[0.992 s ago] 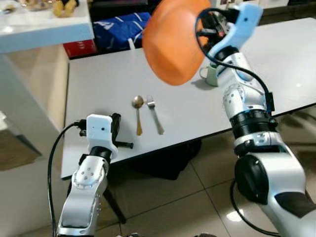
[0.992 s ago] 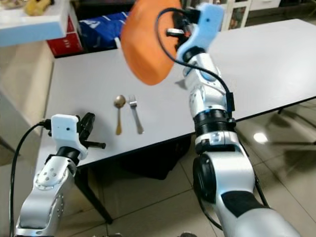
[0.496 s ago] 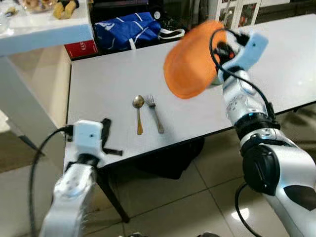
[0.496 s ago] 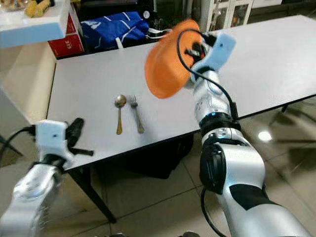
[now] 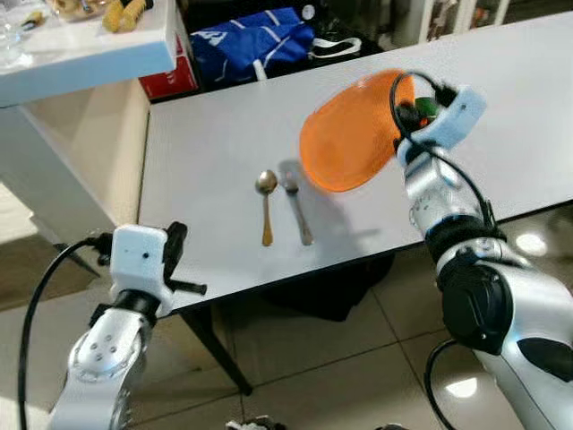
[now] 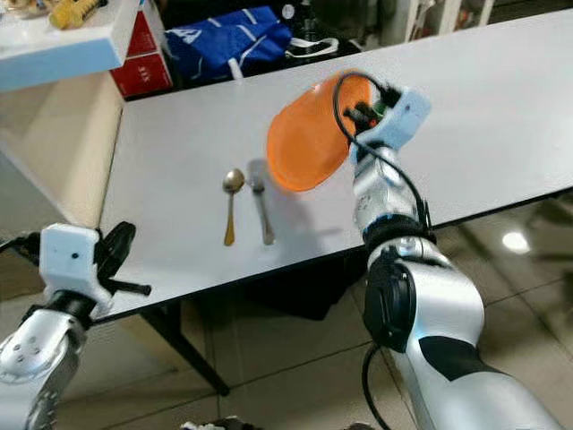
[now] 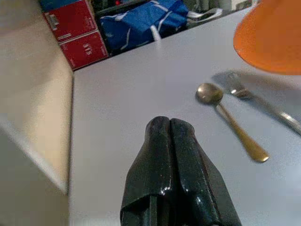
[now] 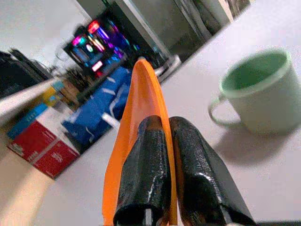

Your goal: Setting the table

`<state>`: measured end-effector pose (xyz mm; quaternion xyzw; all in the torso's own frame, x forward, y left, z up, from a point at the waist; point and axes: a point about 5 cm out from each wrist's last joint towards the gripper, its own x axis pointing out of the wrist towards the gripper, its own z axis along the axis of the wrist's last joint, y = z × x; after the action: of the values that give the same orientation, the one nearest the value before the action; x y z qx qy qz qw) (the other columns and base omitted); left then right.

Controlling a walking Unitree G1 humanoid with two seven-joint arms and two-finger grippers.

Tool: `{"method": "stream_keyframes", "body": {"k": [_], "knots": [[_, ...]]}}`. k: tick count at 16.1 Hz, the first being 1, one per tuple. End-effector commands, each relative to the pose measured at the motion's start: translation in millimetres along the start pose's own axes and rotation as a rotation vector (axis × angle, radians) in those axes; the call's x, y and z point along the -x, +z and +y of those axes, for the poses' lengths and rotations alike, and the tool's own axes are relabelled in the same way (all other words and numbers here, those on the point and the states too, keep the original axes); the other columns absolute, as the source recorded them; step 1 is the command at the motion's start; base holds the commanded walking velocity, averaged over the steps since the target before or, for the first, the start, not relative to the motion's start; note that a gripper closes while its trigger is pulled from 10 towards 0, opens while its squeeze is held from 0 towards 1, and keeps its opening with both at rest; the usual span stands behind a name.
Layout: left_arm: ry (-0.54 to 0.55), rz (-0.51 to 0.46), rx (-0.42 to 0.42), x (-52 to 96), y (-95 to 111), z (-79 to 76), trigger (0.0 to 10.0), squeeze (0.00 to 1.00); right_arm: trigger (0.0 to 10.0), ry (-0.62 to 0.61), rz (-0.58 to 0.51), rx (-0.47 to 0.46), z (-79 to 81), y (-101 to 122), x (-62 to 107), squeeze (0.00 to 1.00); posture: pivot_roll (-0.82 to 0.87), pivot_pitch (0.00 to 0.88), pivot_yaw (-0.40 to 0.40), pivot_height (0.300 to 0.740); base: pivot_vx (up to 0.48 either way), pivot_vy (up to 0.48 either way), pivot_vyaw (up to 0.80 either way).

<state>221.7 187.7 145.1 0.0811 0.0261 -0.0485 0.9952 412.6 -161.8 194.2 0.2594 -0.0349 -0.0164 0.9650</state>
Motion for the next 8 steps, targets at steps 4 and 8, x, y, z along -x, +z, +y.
{"method": "stream_keyframes", "body": {"k": [4, 8], "knots": [[0.0, 0.006, -0.03, 8.8, 8, 8.3, 10.0, 0.0, 10.0, -0.062, 0.036, 0.03, -11.8, -15, 6.4, 0.0, 0.12, 0.053, 0.198, 0.74, 0.0, 0.0, 0.0], [-0.013, 0.015, -0.045, 9.7, 9, 9.3, 10.0, 0.0, 10.0, -0.136, 0.066, 0.09, -28.4, -26, 13.8, 0.0, 0.11, 0.071, 0.209, 0.74, 0.0, 0.0, 0.0]]}}
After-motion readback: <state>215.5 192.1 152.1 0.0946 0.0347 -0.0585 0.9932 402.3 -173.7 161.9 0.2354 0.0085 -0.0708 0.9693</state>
